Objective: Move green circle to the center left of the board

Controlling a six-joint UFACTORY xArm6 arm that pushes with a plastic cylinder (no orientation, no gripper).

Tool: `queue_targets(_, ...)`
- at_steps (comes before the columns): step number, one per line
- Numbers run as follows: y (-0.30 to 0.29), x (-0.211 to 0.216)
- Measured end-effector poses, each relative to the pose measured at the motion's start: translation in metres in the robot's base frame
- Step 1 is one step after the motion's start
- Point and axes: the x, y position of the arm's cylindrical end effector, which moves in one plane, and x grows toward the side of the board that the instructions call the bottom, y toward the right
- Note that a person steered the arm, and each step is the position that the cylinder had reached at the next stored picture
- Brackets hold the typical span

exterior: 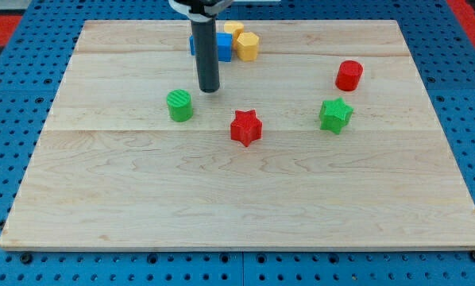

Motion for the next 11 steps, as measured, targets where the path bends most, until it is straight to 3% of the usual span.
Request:
queue_targets(2,0.028,0.046)
queue_targets(4,-0.028,0.006)
queue_targets(5,-0.059,0.033)
queue_targets(6,-0.021,0.073)
queue_targets(9,-0.153,0.025)
queue_targets(11,-0.157,0.026)
